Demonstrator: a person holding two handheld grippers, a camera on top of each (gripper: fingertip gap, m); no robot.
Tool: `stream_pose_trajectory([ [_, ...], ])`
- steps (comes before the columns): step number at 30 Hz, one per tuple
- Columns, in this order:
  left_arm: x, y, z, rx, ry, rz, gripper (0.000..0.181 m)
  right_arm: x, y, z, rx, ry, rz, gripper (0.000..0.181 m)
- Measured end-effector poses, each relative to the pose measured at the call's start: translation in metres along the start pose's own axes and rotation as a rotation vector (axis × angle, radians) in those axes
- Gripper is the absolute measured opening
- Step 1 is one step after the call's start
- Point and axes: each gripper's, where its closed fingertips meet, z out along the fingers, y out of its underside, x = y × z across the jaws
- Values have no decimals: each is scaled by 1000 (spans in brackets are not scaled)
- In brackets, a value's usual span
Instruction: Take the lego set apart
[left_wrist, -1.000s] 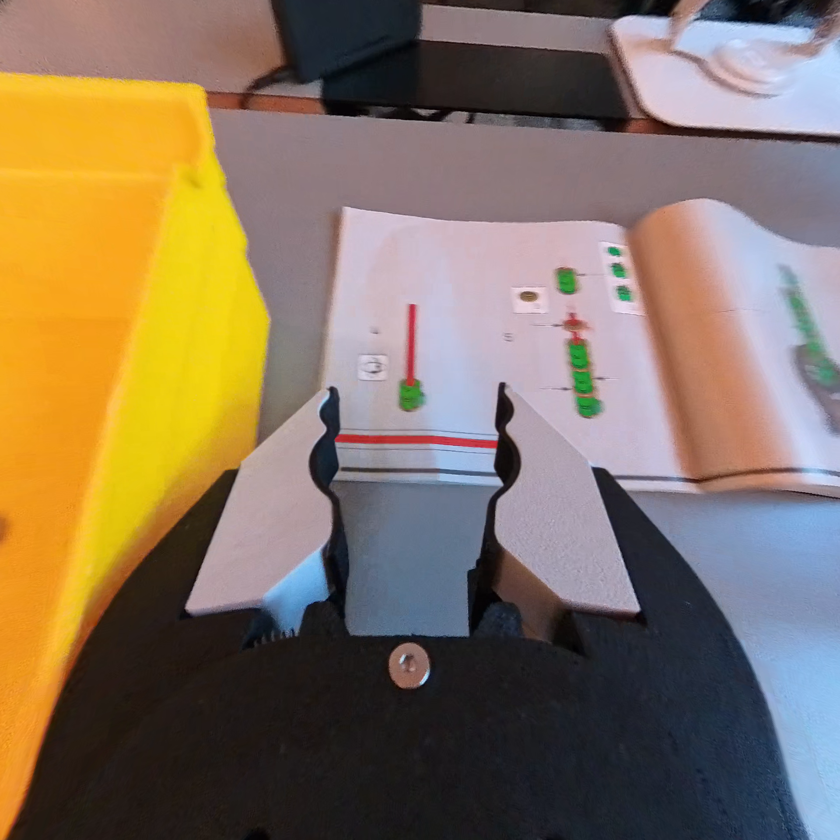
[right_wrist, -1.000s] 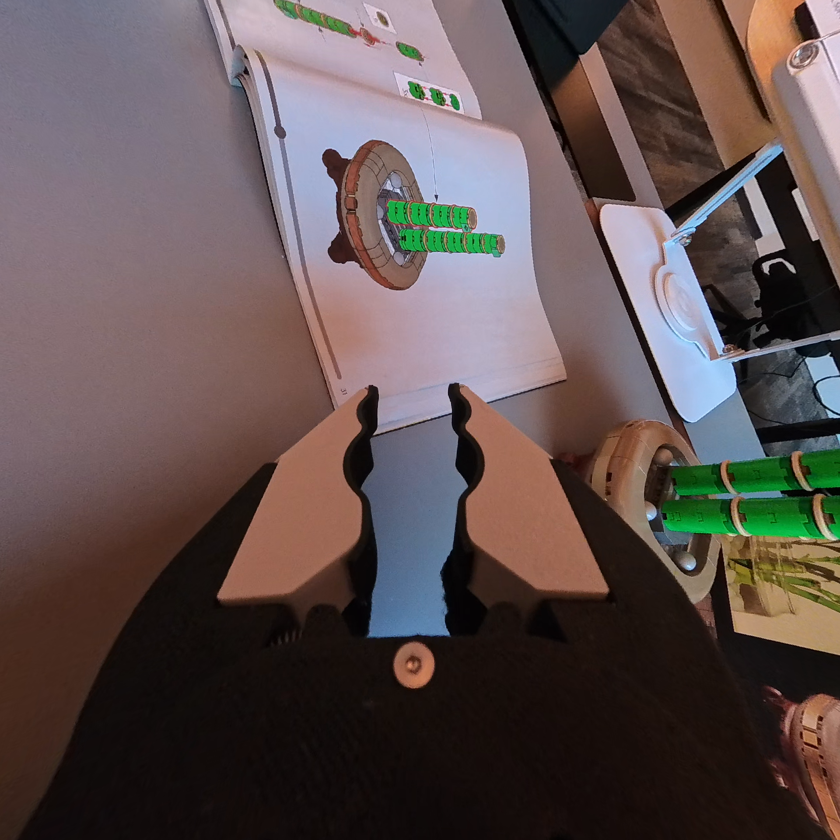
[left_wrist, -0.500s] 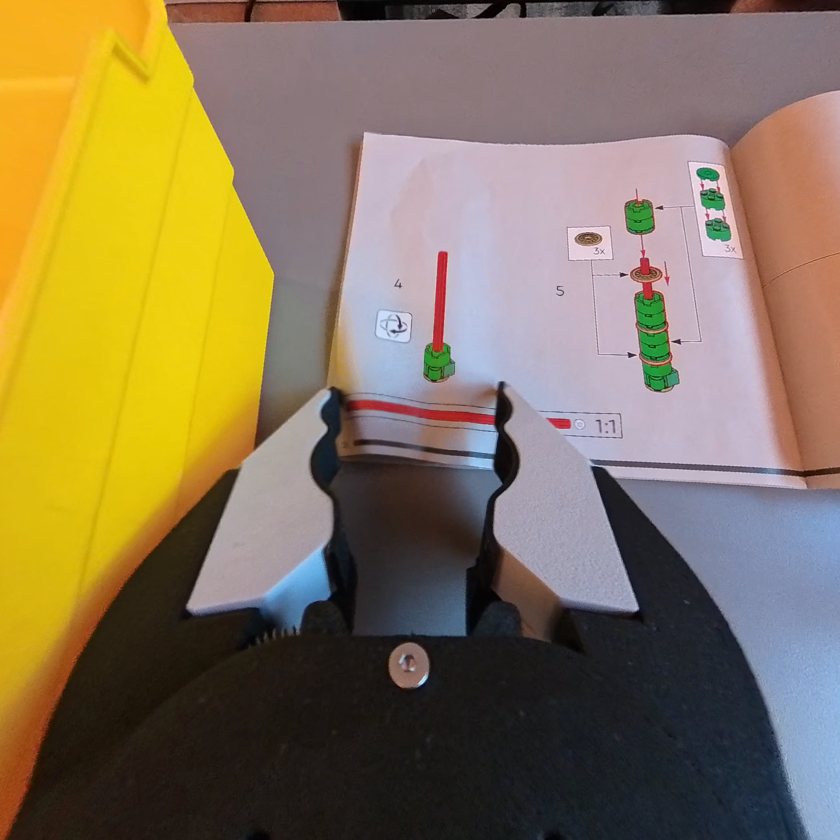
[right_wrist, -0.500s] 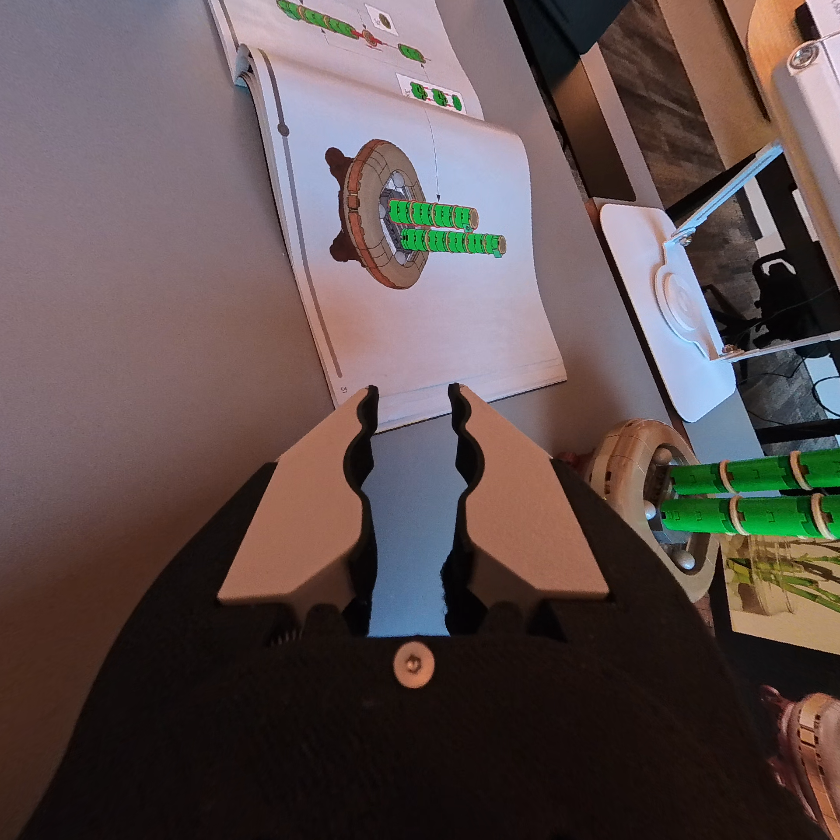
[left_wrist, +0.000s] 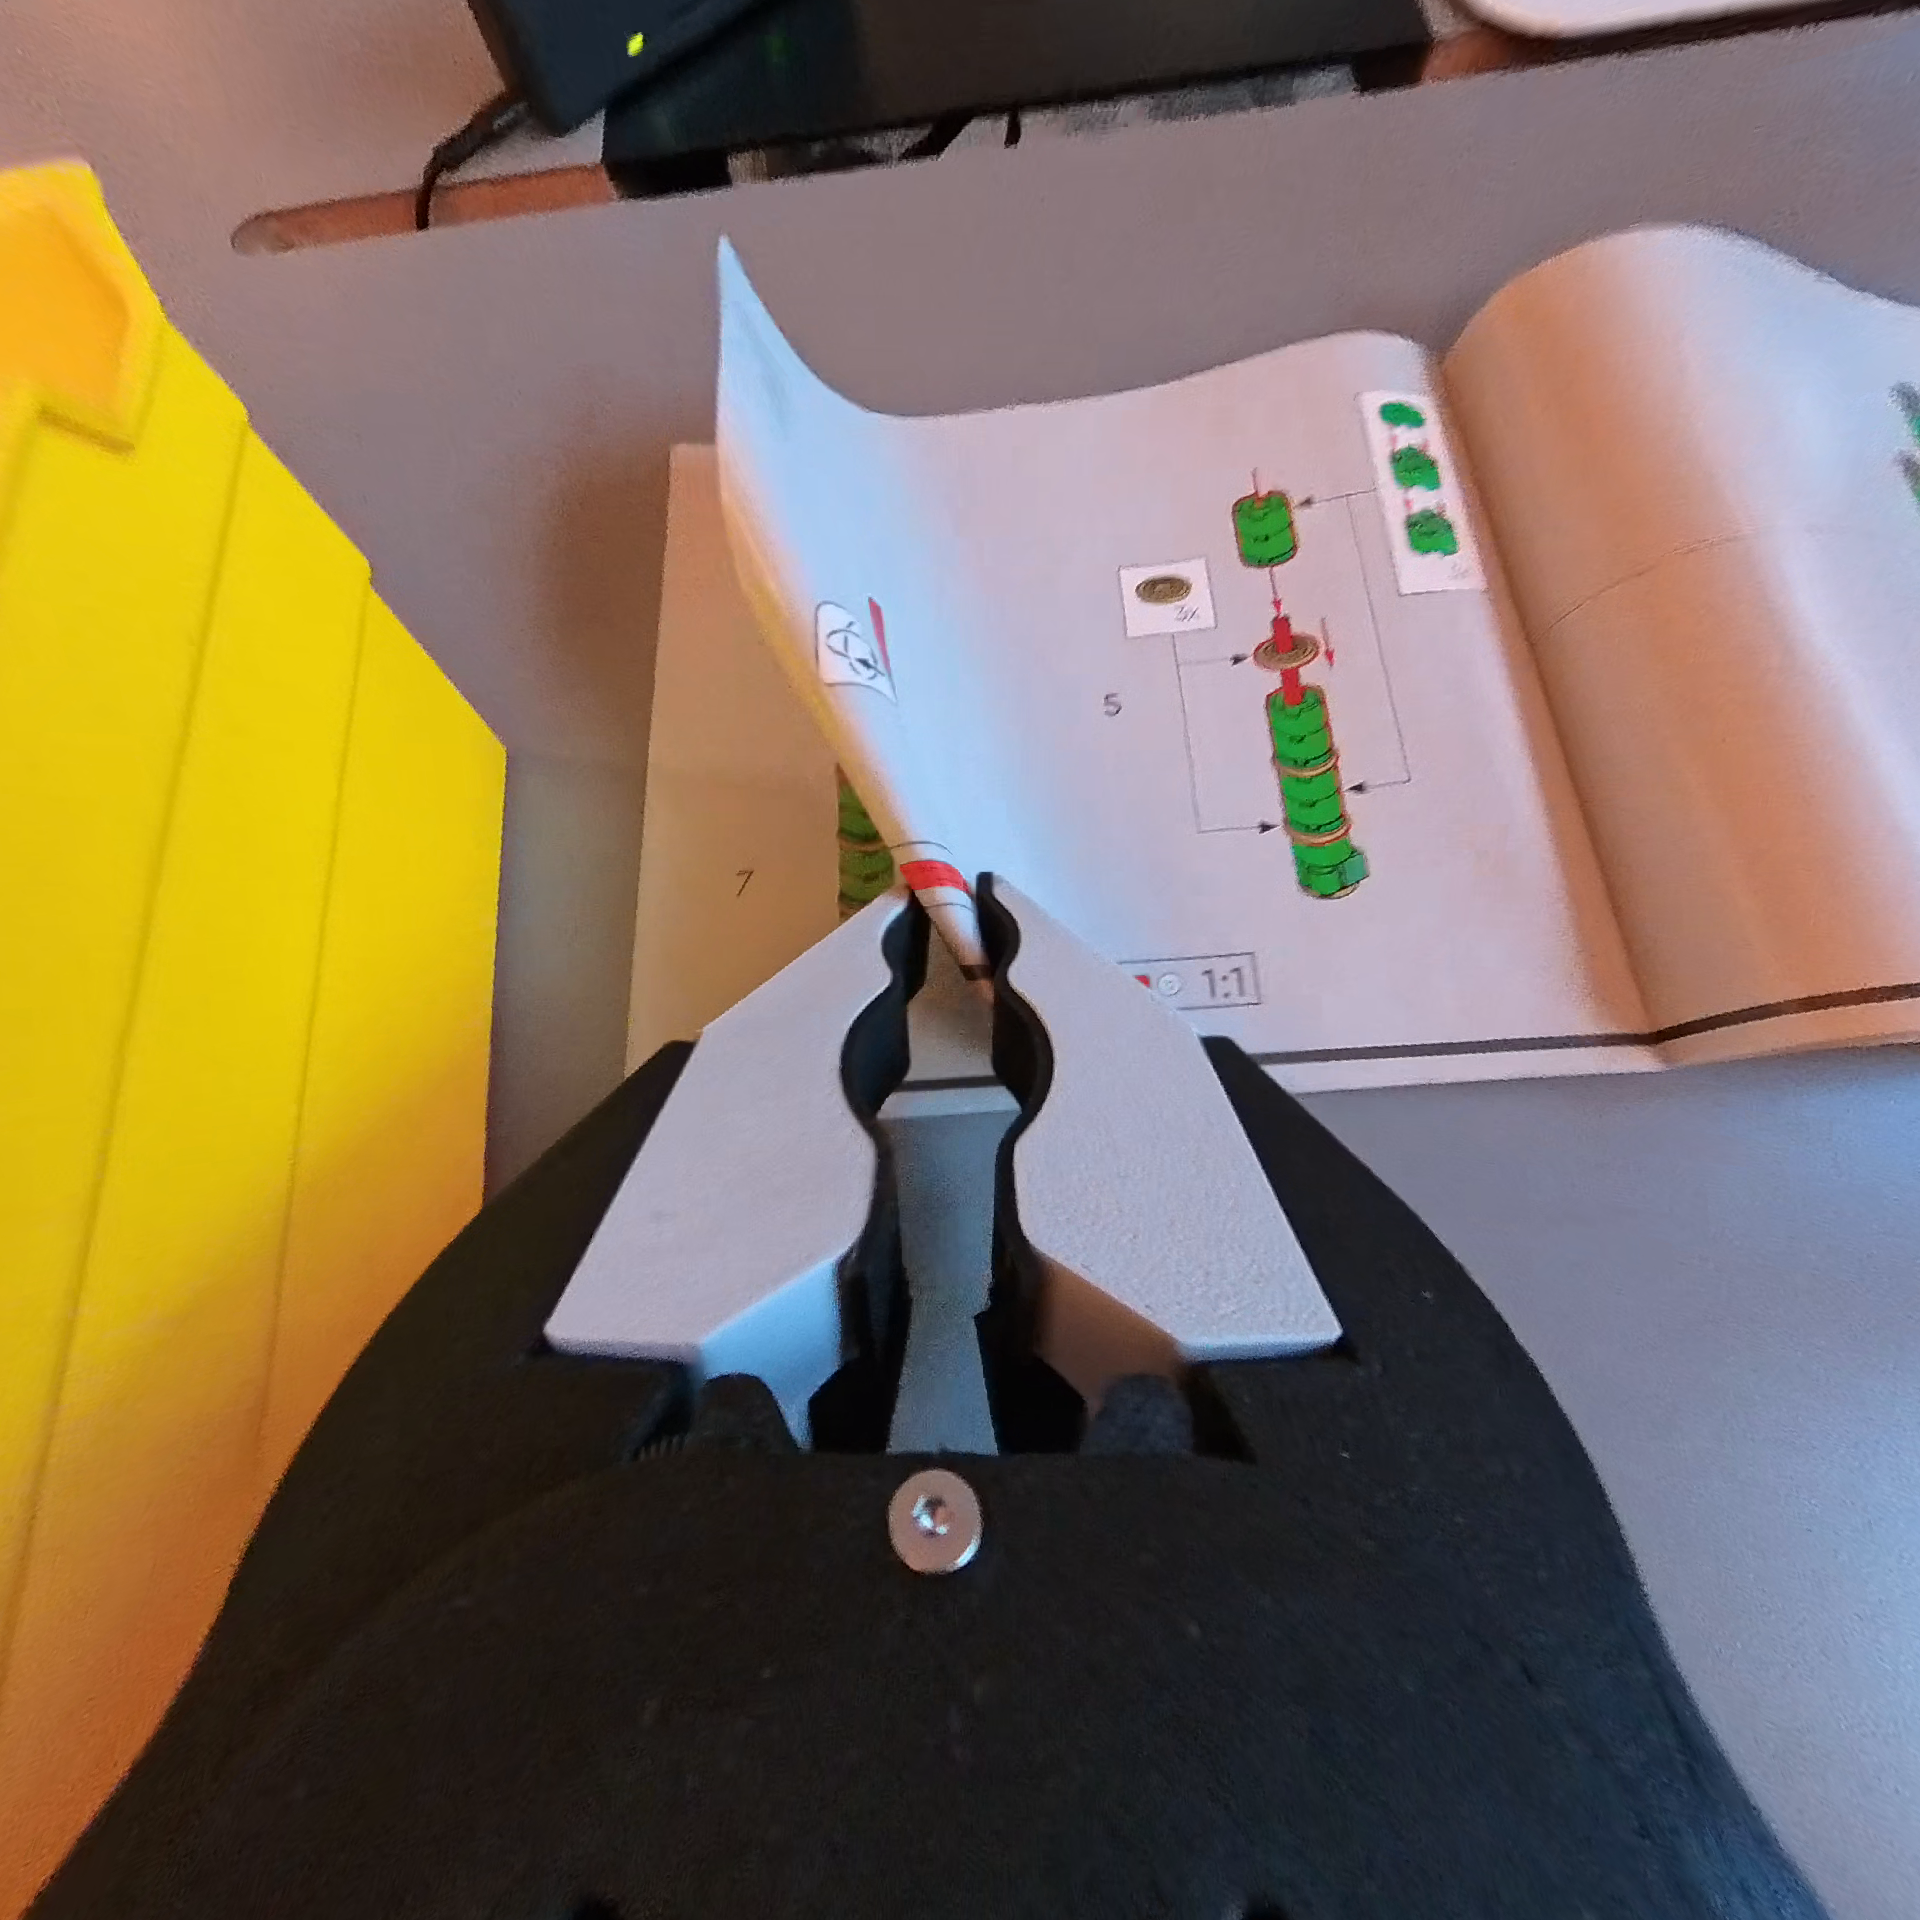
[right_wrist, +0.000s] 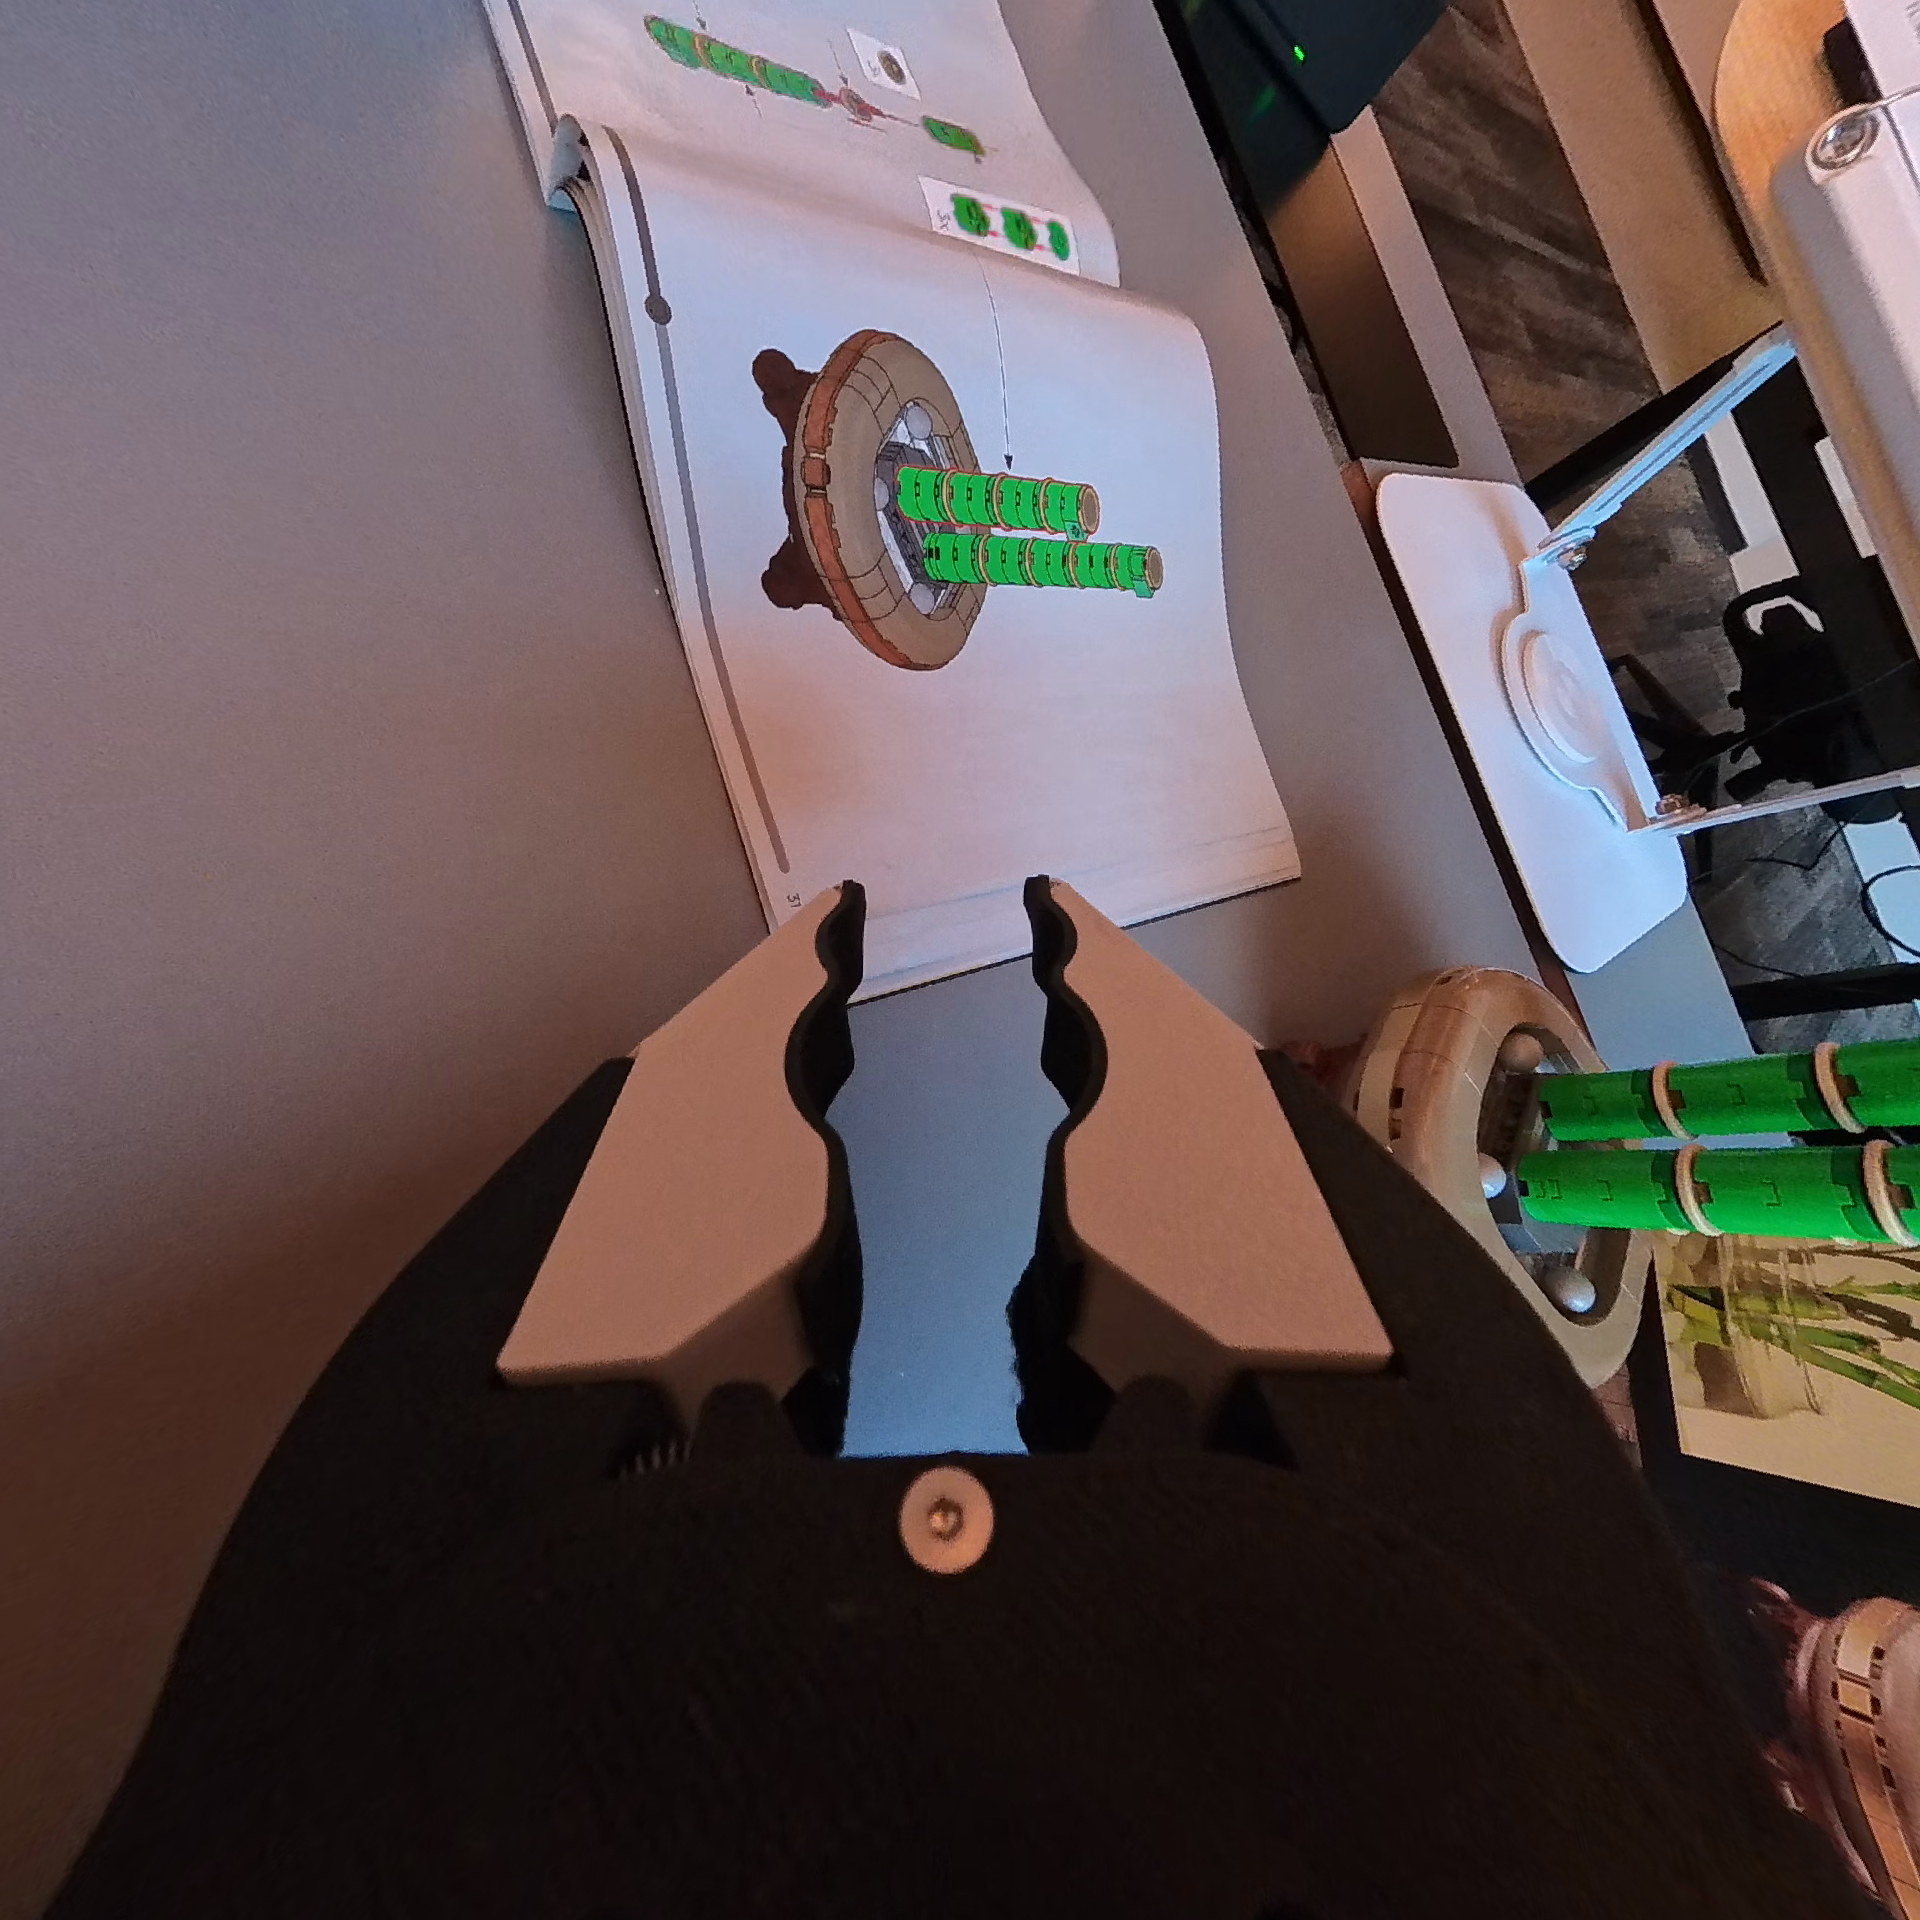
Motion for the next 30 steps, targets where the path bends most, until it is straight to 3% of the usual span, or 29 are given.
stream_pose_trajectory([
  [6, 37, -32, -21, 156, 127, -14, 7, 1, -2, -1, 9, 2, 8, 32],
  [15, 127, -50, -38, 208, 295, 85, 9, 9, 0, -2, 5, 26, 30, 32],
  [23, 229, -49, -70, 201, 676, 3, 27, 31, 11, -9, -14, 105, 93, 32],
  [27, 222, -45, -79, 206, 712, 4, 31, 36, 18, -8, -32, 114, 123, 32],
  [30, 178, -44, -71, 216, 585, 17, 33, 33, 19, -5, -35, 101, 130, 32],
])
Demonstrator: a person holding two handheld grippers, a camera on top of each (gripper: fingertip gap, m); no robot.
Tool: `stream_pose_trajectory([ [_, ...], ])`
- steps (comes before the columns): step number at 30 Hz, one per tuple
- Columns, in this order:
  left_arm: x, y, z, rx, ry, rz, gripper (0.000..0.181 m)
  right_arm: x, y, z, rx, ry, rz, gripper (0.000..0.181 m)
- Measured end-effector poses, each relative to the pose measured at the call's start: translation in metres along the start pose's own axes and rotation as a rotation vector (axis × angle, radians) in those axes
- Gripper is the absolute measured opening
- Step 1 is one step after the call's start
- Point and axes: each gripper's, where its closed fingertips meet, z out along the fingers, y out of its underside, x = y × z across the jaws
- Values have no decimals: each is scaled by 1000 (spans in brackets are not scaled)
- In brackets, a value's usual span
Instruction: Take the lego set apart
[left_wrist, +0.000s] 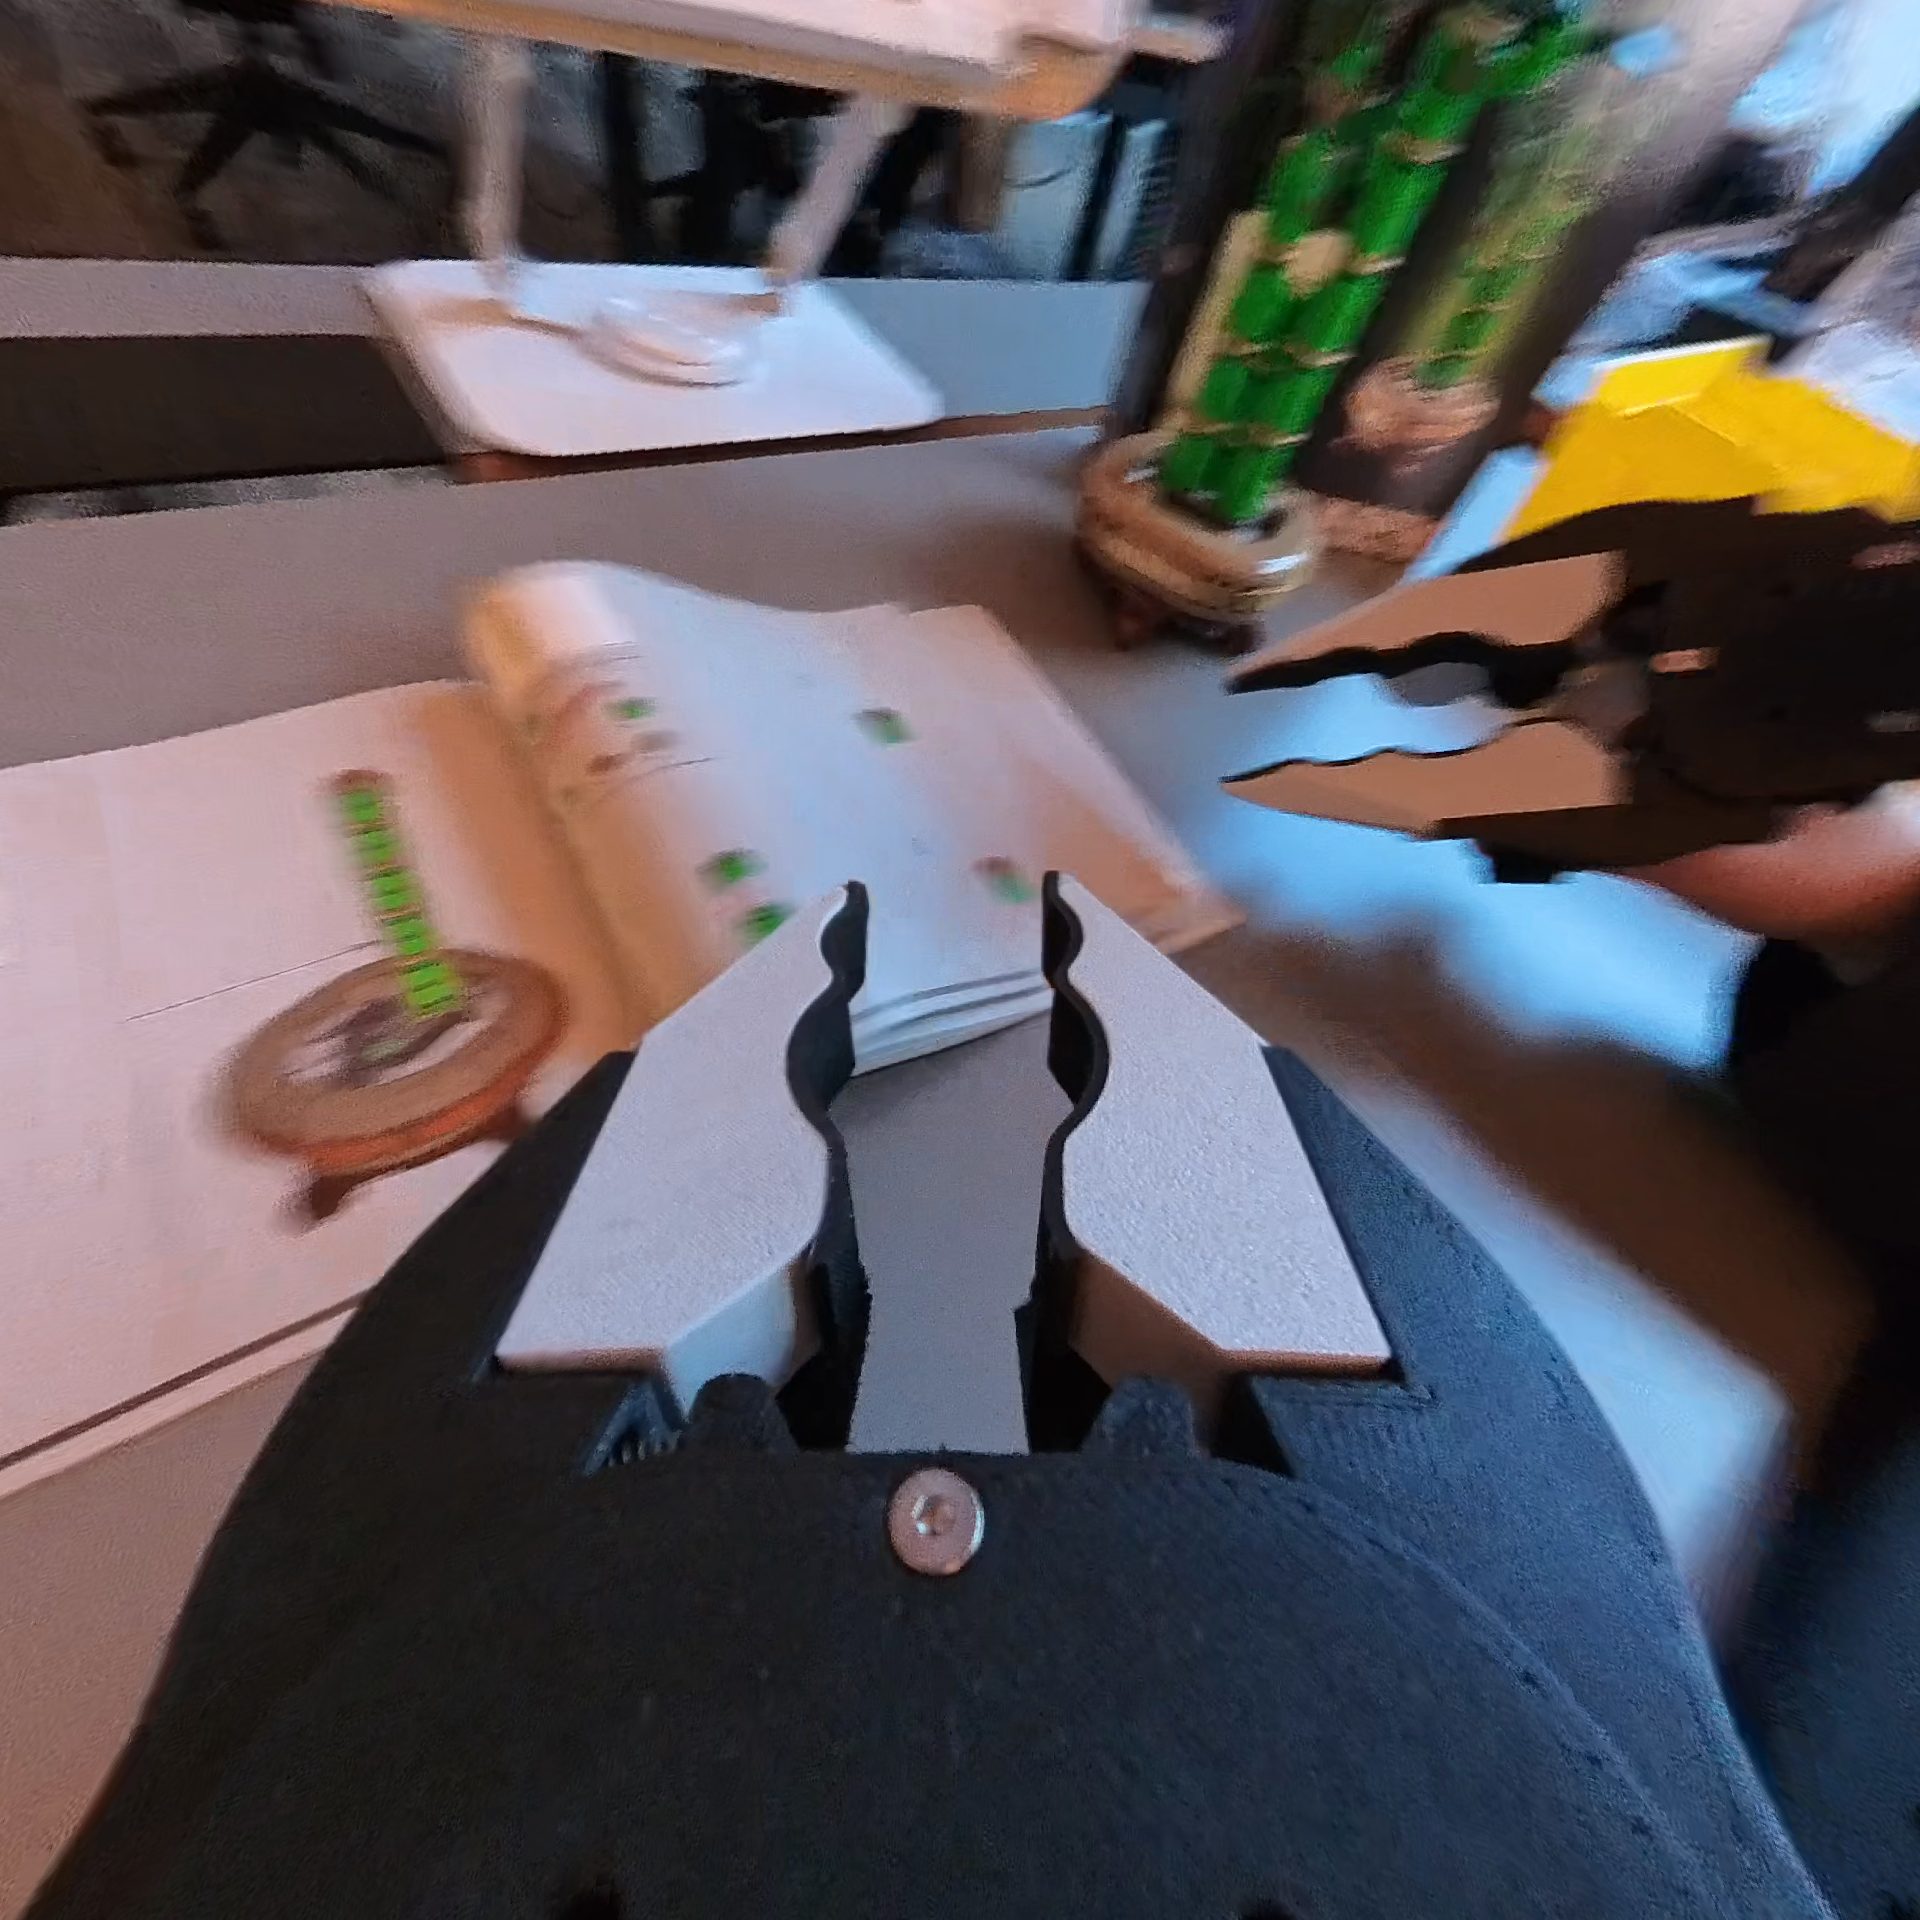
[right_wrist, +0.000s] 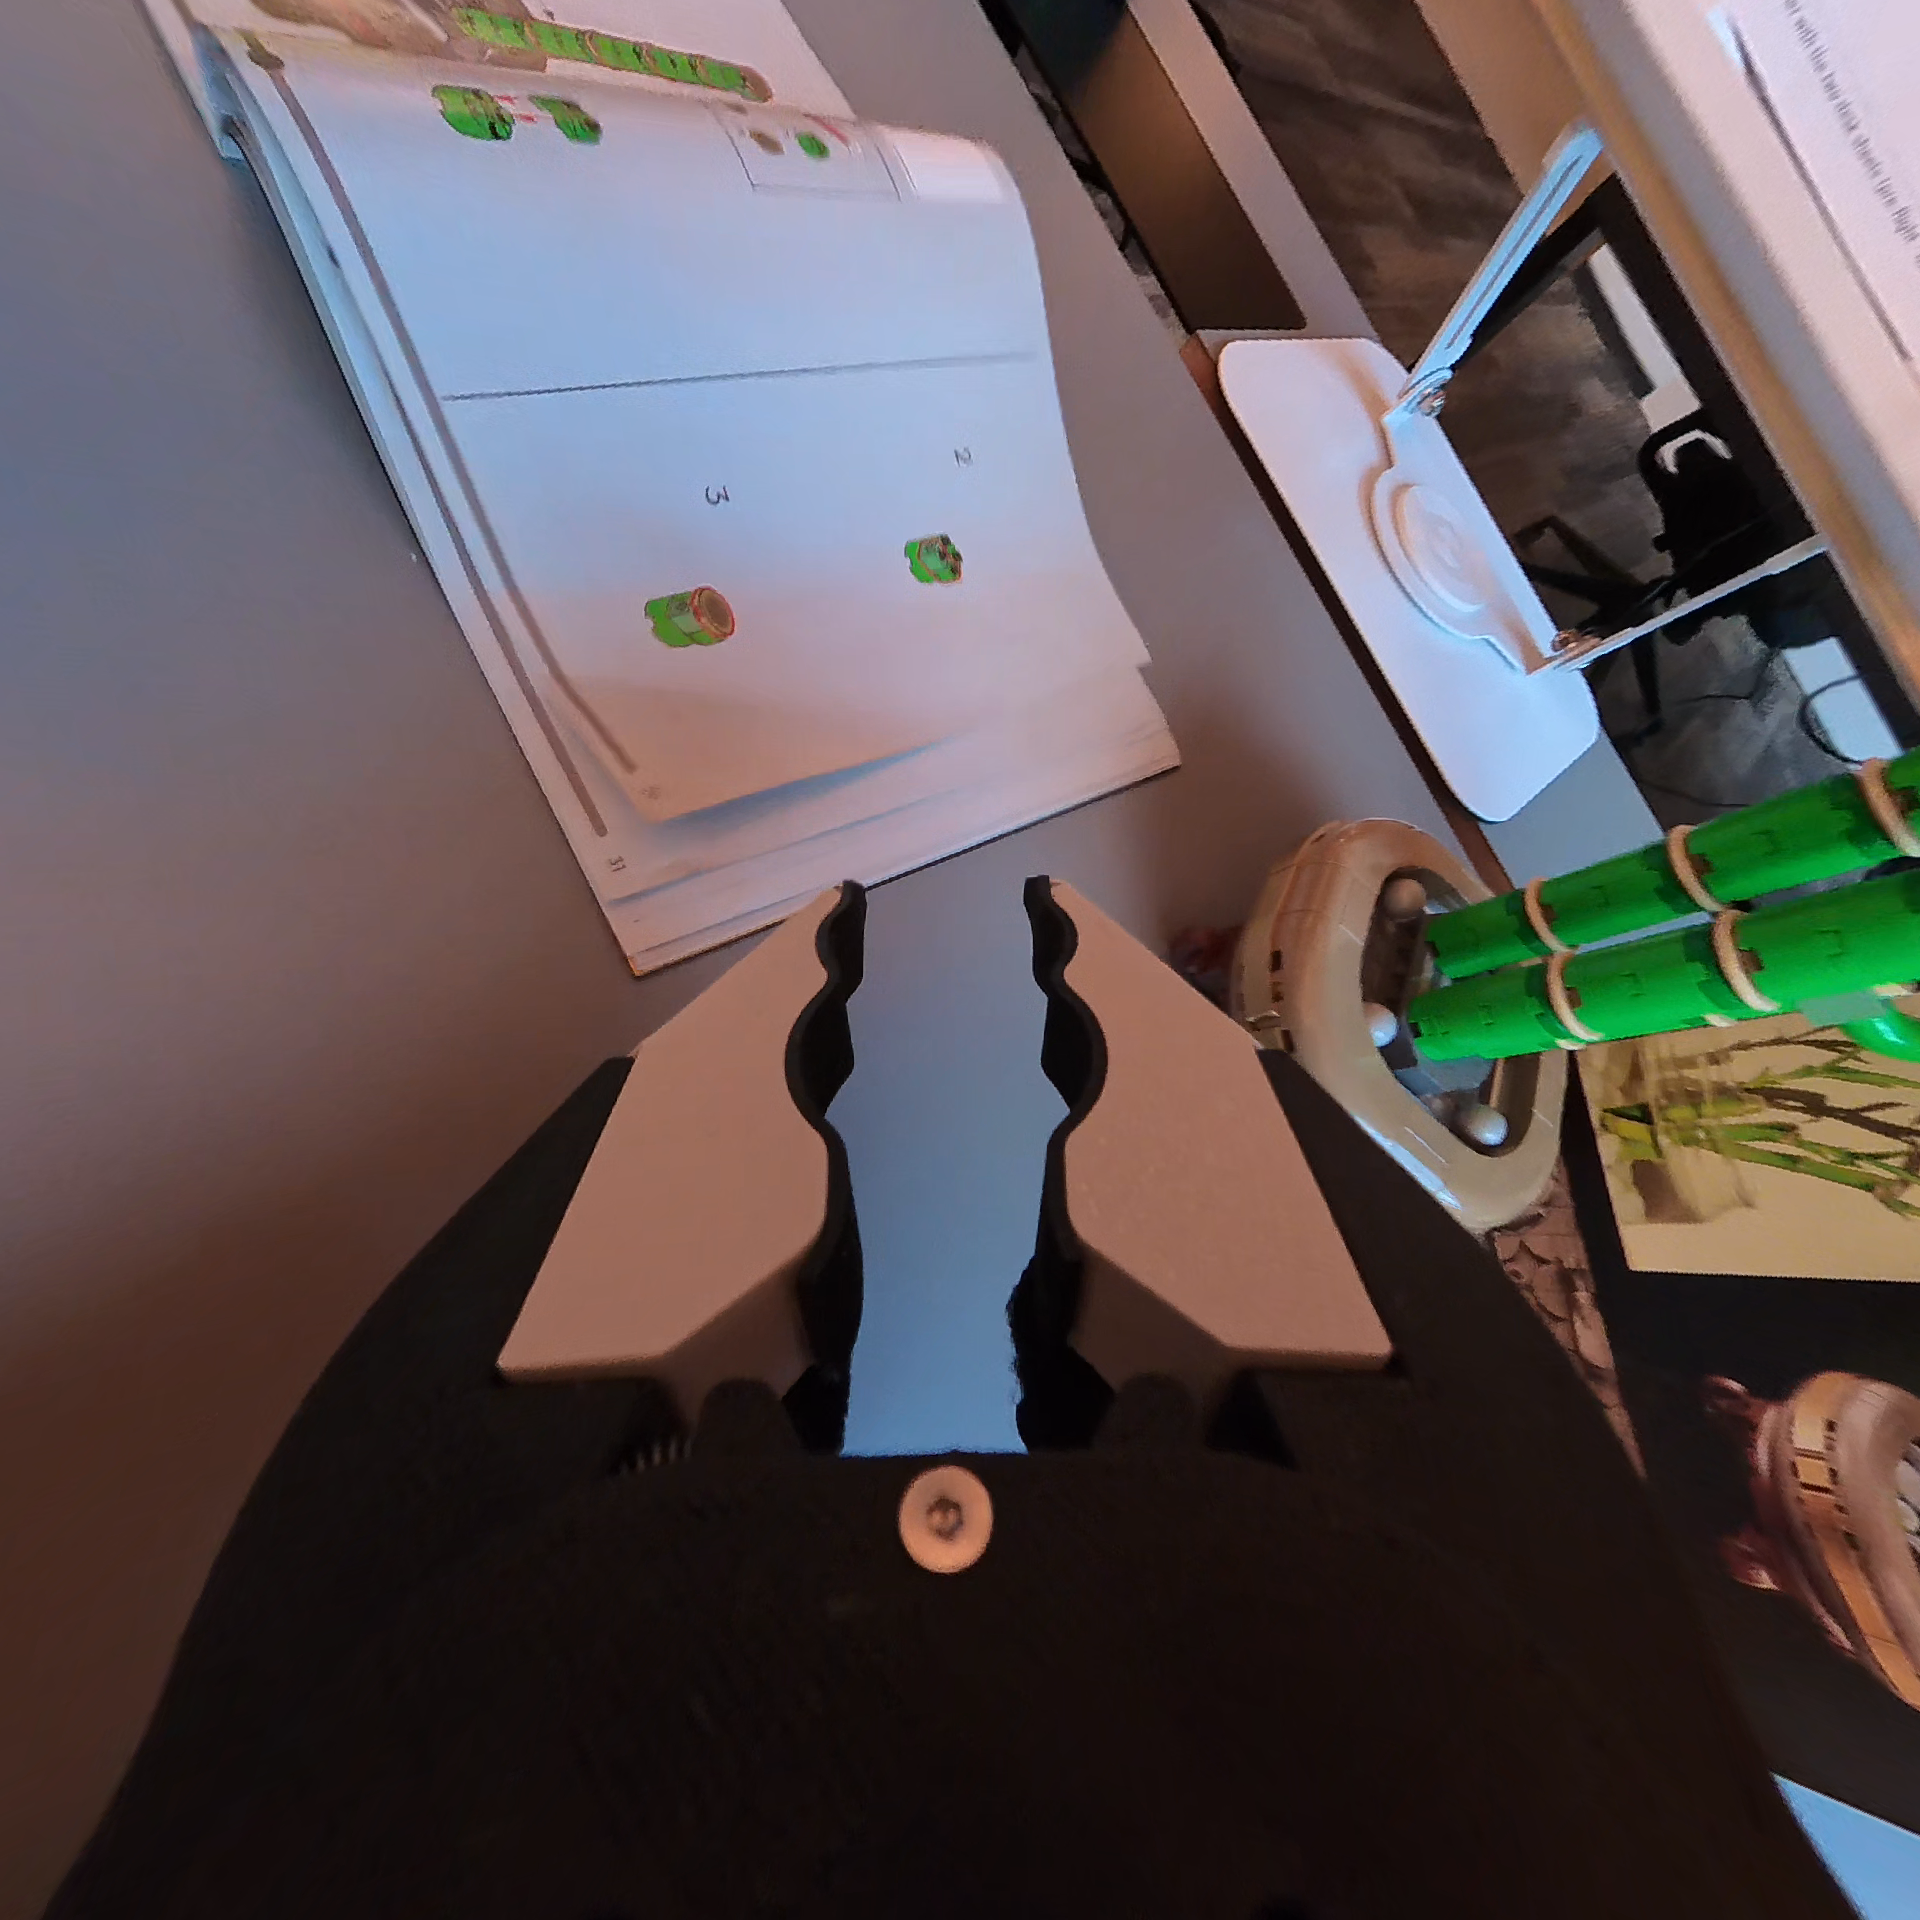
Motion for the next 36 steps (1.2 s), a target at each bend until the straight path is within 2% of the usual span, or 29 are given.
stream_pose_trajectory([
  [3, -77, 8, -22, -70, -286, 46, 42, -8, -5, 4, 21, -37, 49, 32],
  [5, -114, 13, -38, -87, -412, 32, 49, -16, -11, 7, 47, -80, 100, 32],
  [11, -178, 41, -72, -206, -627, -34, 75, -38, -16, 14, 57, -182, 149, 36],
  [18, -187, 54, -65, -233, -640, -95, 90, -38, -14, 14, 44, -176, 125, 36],
  [22, -186, 69, -56, -296, -613, -128, 90, -37, -12, 14, 39, -169, 124, 36],
  [32, -186, 69, -56, -272, -618, -118, 85, -35, -11, 13, 37, -163, 122, 36],
  [36, -182, 68, -53, -271, -603, -105, 76, -35, -10, 13, 34, -163, 122, 36],
])
